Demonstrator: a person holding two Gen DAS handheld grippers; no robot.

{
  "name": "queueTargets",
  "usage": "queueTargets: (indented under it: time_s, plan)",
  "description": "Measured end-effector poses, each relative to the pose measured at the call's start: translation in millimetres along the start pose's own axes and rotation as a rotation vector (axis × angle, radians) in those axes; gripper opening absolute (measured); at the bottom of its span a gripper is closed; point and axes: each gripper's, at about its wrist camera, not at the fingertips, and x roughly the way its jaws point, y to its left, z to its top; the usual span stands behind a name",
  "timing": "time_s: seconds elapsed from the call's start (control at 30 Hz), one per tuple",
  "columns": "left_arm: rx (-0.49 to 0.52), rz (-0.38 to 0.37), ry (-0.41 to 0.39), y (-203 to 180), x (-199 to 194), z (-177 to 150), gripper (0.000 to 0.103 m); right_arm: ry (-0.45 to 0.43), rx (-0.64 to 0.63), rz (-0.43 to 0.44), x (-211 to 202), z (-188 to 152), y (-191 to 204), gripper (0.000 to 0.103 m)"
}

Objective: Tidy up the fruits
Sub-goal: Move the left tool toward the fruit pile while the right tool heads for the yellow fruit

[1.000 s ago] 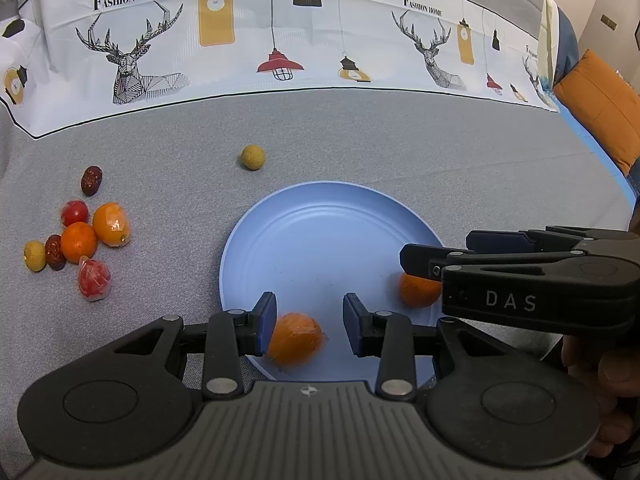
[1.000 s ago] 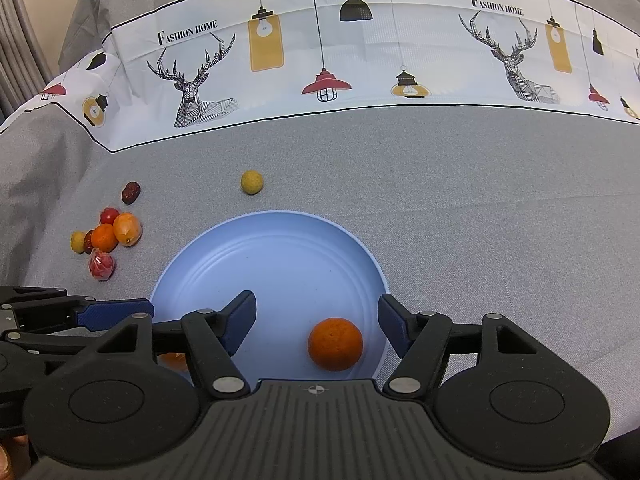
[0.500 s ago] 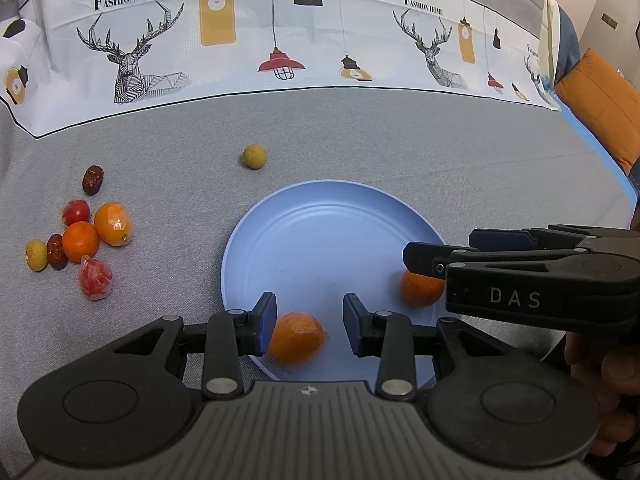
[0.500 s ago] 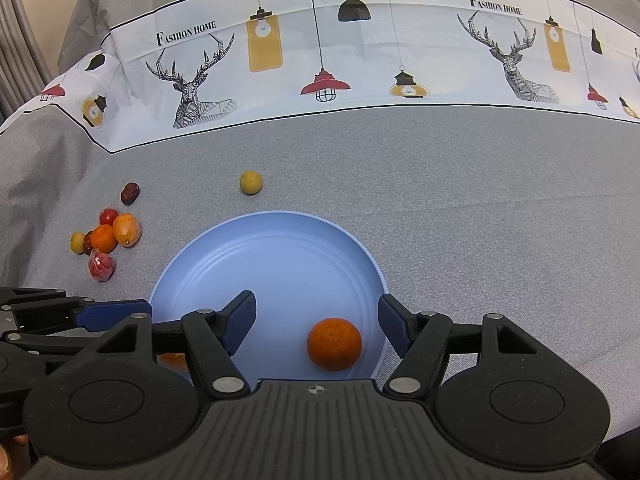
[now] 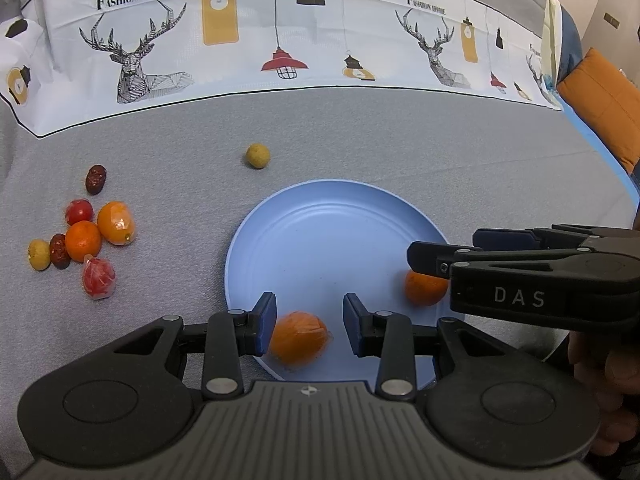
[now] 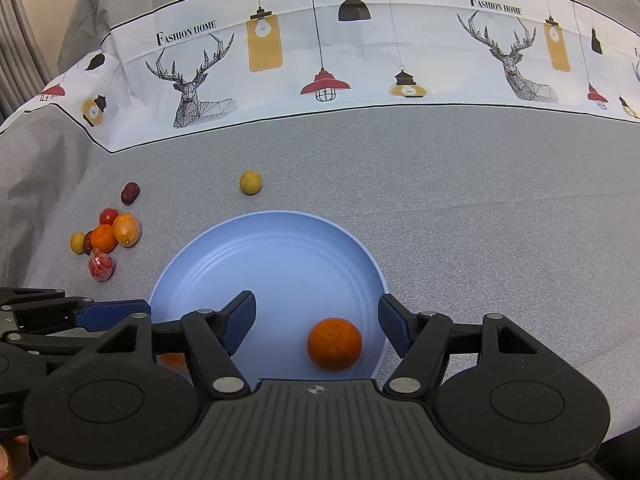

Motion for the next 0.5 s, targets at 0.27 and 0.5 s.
queueTargets:
  time_s: [0.27,0.5]
  plan:
    - [-0.135,0.072,-0.009,27.0,-2.9,3.1,0.052,0.003,0.004,0.002,0.3,0.5,0.5,0.07]
    - [-0.179,0.094,-0.008,34.0,-4.8,4.5,0.059,0.009,0.0,0.006,1.7,0.3,3.8,0.07]
